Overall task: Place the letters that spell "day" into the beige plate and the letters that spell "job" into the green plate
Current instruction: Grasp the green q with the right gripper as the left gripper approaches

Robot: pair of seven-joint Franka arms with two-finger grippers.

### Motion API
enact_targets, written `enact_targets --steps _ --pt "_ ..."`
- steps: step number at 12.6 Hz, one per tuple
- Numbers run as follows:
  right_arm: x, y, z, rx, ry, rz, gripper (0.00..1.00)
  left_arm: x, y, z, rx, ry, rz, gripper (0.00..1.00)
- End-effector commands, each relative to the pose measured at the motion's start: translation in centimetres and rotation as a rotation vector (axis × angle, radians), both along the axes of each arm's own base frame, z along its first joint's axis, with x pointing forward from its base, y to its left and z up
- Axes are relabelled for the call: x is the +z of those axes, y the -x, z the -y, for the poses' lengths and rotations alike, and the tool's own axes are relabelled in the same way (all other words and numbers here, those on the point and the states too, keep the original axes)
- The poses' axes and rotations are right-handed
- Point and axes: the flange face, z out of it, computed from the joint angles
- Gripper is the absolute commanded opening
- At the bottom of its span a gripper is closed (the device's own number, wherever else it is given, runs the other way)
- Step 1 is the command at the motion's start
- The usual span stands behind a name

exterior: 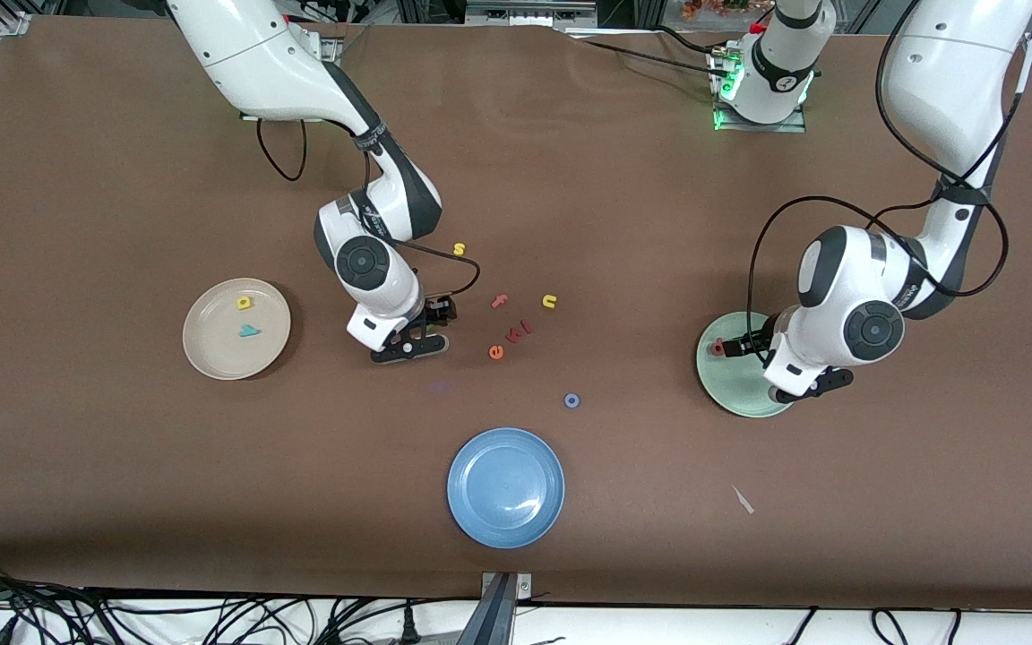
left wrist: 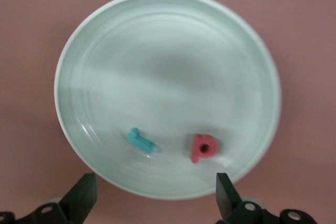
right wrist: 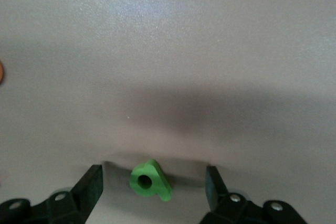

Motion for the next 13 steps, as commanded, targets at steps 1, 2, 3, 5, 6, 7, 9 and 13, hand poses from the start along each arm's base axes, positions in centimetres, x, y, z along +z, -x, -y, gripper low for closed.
enact_targets --steps 1,2,3,5,6,7,9,13 --pt "-0.1 -0.3 -0.8 0.014 0.008 0.012 0.75 5.0 -1.7 3.2 -0.058 0.018 0.034 1.0" --pt "-0.2 -0.2 -0.8 0.017 0.009 0.009 0.71 5.5 -1.8 4.4 -0.08 0.024 0.048 1.0" --pt "-0.2 -0.1 -0.9 0.019 0.012 0.004 0.69 6.4 -2.0 5.9 -0.106 0.03 0.067 1.0" --pt "-0.4 0.2 -0.8 0.021 0.018 -0.003 0.64 6.2 -1.9 10.2 -0.168 0.041 0.085 1.0" --pt "-0.4 0.3 -0.9 0.022 0.018 -0.003 0.6 6.0 -2.4 11.9 -0.189 0.048 0.098 1.0" --pt "-0.4 0.4 -1.1 0.025 0.018 -0.003 0.56 5.4 -2.9 13.5 -0.206 0.056 0.105 1.0" --pt "-0.5 0.7 -1.4 0.03 0.02 -0.006 0.49 4.4 -4.7 14.7 -0.206 0.079 0.128 1.0" --pt "-0.6 1.2 -2.0 0.041 0.022 -0.008 0.31 0.1 -5.1 19.4 -0.234 0.129 0.258 1.0"
